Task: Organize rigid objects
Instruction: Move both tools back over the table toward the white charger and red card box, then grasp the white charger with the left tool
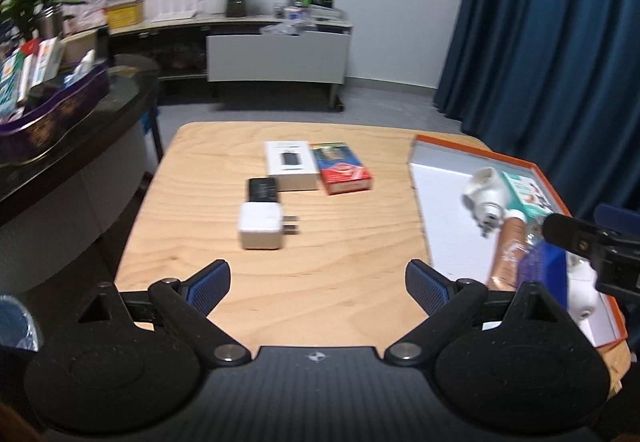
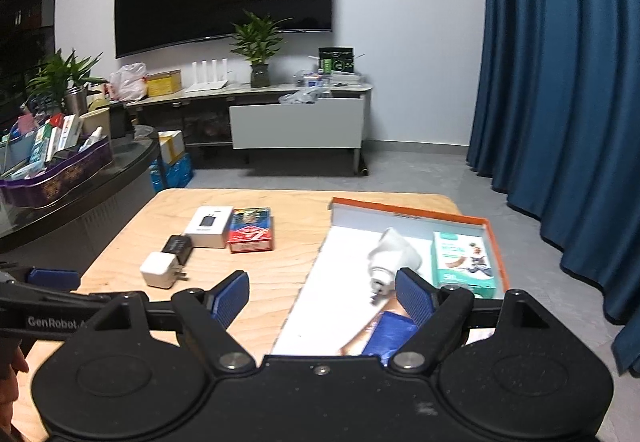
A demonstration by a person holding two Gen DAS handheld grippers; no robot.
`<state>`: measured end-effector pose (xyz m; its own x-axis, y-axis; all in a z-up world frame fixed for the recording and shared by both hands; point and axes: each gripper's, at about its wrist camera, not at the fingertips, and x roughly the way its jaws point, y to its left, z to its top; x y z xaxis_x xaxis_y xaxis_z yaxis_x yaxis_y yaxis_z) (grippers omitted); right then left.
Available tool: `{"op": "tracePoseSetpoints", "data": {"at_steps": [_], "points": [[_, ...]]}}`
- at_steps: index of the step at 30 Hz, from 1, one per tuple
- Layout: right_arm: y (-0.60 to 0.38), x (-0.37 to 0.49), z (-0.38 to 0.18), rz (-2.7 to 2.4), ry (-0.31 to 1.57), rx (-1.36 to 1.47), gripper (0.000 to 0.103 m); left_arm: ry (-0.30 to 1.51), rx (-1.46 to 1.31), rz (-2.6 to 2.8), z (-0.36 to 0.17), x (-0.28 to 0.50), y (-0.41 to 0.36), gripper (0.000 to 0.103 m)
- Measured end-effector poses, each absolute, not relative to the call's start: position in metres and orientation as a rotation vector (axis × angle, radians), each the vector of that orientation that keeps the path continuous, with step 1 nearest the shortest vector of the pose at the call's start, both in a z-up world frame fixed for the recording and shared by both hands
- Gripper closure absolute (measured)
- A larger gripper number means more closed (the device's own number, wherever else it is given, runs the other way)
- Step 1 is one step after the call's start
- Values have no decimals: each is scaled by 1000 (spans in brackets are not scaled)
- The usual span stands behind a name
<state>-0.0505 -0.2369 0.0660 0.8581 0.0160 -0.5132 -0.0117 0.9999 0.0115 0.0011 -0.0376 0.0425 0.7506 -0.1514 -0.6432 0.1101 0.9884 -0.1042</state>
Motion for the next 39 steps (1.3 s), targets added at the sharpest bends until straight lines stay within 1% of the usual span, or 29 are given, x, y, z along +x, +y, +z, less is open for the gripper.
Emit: {"op": "tracePoseSetpoints", "data": {"at_steps": [12, 24, 31, 32, 33, 34, 36, 39], "points": [[-223, -35, 53, 69, 556, -7, 8, 734, -76, -59, 18, 29, -10, 6], [-221, -6, 39, 89, 592, -6, 8, 762, -35, -52, -17, 87, -16, 4], [-222, 15, 34, 88, 608, 3, 8, 736, -18, -45, -27, 103, -11, 11], [-222, 18, 33, 87, 611, 7, 8, 729, -14, -51, -27, 104, -10, 12], [-222, 22, 32, 87, 614, 13, 8, 719, -4, -61, -26, 104, -10, 18], [-221, 25, 31, 87, 617, 17, 8, 708, 10, -75, -25, 104, -12, 34], [-219, 31, 30, 90, 622, 16, 8, 695, 36, -106, -24, 103, -14, 50], [-215, 41, 28, 96, 631, 8, 8, 687, 34, -127, -24, 100, -12, 50]]}}
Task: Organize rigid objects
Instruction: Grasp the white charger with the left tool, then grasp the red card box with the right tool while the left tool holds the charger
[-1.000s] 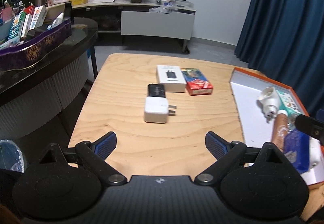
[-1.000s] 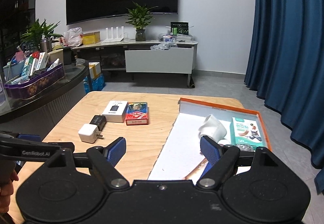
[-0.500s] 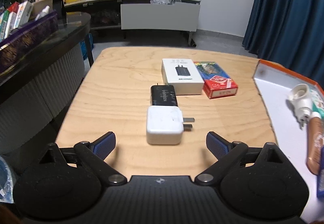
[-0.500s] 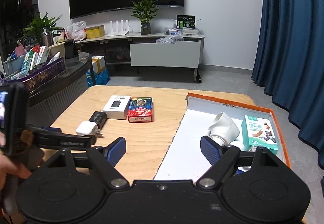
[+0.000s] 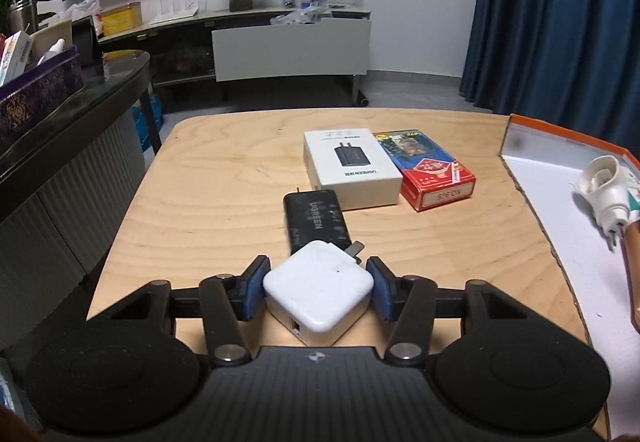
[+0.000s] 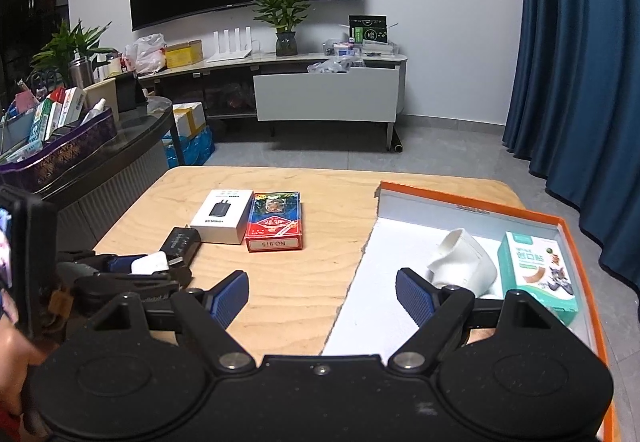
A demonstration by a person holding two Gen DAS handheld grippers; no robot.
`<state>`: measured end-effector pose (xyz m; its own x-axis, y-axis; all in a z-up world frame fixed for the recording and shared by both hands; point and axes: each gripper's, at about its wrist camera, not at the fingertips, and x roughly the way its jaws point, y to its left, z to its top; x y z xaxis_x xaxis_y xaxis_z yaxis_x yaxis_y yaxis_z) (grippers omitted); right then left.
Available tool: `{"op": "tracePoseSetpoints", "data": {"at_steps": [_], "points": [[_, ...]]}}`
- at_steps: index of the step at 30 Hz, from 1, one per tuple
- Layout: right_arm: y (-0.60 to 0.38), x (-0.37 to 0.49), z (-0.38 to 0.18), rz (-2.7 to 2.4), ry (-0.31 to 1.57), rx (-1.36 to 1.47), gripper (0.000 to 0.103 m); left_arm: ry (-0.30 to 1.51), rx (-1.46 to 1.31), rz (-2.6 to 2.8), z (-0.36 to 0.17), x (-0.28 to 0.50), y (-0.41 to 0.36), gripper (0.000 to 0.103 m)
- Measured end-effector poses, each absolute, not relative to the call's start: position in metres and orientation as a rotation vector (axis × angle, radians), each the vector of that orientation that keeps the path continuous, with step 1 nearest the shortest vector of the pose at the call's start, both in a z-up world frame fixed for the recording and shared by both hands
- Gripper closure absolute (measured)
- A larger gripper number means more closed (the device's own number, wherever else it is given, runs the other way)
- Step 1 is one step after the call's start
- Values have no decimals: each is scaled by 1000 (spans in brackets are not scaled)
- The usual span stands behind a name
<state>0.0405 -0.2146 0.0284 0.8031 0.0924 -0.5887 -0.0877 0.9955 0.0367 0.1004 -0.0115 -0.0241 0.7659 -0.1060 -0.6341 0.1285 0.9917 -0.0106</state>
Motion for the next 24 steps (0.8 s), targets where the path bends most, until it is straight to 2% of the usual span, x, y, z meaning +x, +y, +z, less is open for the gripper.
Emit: {"op": "tracePoseSetpoints", "data": {"at_steps": [7, 24], "points": [[-204, 70, 23, 126, 660, 16, 8, 674, 23, -129, -17, 83, -1, 50], [-163, 208, -27, 216, 839, -69, 7, 632, -85, -130, -7, 83, 24, 50]]}}
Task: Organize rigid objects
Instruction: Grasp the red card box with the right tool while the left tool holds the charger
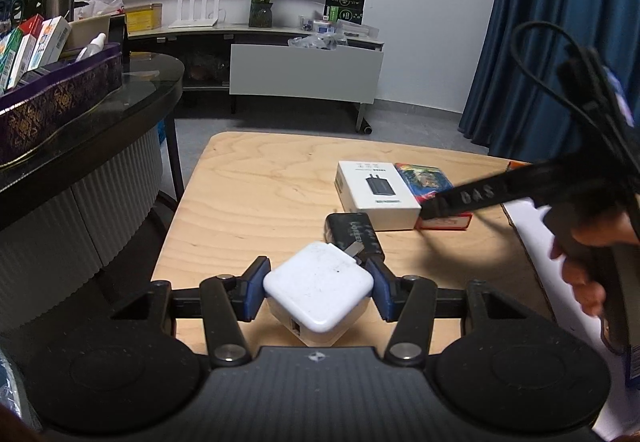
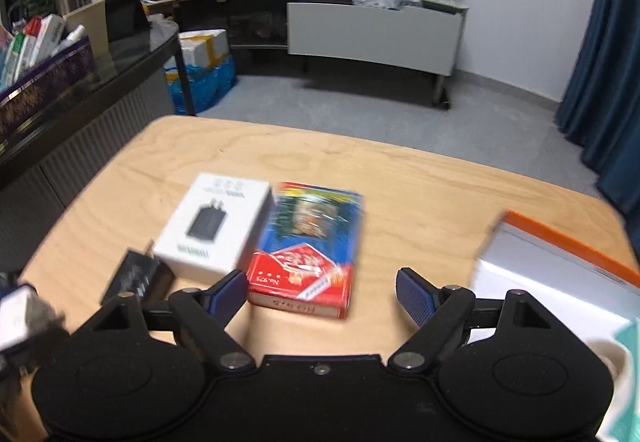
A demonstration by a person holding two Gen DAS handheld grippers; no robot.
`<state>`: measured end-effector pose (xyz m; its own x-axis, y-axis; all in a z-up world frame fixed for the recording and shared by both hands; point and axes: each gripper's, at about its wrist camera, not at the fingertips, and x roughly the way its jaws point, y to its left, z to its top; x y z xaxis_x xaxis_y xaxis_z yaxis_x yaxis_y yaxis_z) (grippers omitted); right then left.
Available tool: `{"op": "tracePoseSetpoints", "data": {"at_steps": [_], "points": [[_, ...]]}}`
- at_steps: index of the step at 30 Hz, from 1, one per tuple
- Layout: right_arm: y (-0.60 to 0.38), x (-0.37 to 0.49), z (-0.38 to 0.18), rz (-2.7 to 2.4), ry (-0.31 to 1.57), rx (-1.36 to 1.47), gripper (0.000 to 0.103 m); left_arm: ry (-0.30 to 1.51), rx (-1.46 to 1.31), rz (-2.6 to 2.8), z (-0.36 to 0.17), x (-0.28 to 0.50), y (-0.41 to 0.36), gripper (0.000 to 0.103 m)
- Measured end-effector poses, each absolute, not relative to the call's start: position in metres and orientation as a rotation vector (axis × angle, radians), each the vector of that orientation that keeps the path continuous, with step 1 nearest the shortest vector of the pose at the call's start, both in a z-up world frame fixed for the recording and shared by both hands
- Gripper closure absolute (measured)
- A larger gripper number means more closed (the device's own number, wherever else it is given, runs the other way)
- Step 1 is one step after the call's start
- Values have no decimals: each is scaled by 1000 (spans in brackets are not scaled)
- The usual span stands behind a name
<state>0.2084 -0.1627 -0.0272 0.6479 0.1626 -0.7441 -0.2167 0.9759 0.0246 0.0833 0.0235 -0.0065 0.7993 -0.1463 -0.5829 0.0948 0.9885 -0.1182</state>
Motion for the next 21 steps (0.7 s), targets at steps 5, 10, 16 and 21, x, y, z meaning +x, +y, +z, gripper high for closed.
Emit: {"op": "tracePoseSetpoints", "data": {"at_steps": [5, 10, 16, 21], "points": [[-155, 233, -36, 189, 881, -74, 5, 632, -95, -130, -8, 86, 25, 50], [-155, 249, -38, 105, 899, 14, 2, 629, -120, -131, -7, 87, 26, 50], [-169, 268, -31, -9, 974, 248, 1, 632, -116, -134, -8, 86, 26, 50], [-178, 284, -27, -135, 1003, 358, 0, 631, -134, -138, -9, 88, 28, 50]]}}
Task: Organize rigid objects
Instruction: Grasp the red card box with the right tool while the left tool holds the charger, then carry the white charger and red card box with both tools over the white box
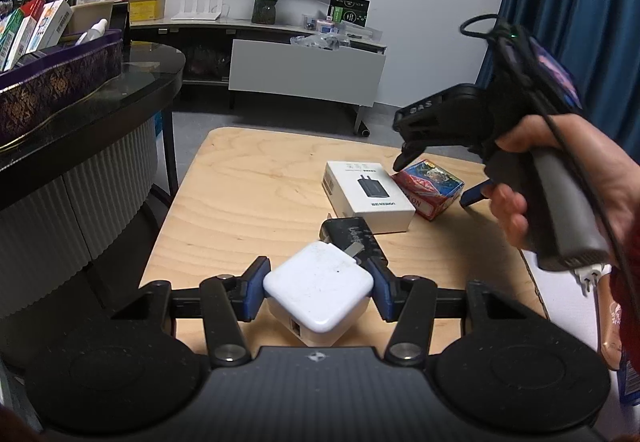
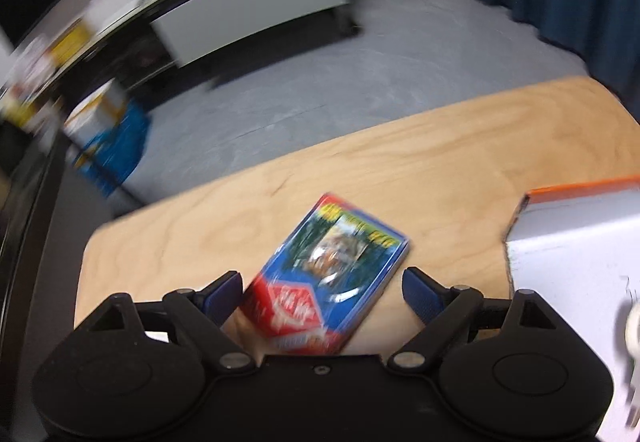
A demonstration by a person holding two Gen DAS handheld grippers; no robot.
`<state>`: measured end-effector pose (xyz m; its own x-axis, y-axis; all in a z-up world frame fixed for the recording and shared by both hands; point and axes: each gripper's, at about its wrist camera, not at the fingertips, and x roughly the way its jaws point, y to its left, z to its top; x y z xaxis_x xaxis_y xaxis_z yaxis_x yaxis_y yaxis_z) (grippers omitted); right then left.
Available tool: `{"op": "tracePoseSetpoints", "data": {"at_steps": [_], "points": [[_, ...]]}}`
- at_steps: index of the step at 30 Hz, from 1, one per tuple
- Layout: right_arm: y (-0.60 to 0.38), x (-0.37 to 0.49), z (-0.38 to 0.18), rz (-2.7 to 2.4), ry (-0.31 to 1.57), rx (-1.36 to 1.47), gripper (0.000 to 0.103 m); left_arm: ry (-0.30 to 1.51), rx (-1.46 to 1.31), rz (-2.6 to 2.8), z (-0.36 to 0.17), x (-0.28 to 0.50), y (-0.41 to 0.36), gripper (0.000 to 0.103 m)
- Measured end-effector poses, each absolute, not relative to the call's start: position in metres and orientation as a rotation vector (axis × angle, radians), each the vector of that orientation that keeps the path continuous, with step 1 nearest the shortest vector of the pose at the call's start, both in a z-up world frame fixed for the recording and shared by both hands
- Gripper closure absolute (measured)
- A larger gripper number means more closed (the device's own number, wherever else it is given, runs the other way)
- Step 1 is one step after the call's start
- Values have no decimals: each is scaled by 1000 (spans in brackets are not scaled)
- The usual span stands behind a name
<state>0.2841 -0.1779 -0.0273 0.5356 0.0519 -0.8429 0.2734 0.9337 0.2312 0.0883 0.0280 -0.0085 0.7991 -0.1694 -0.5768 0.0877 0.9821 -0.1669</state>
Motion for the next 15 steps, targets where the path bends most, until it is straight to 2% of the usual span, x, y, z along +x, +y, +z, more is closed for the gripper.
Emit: {"op": "tracePoseSetpoints", "data": {"at_steps": [5, 8, 9, 15], "points": [[-148, 291, -36, -160, 989, 125, 3, 627, -125, -128, -8, 88, 28, 50], [-145, 277, -35, -110, 934, 86, 30, 622, -128, -125, -6, 87, 29, 50], [-147, 272, -33, -95, 931, 78, 33, 619, -128, -125, -6, 87, 29, 50], [-170, 217, -21, 17, 881, 79, 33, 604, -117, -149, 2, 78, 20, 50]]}}
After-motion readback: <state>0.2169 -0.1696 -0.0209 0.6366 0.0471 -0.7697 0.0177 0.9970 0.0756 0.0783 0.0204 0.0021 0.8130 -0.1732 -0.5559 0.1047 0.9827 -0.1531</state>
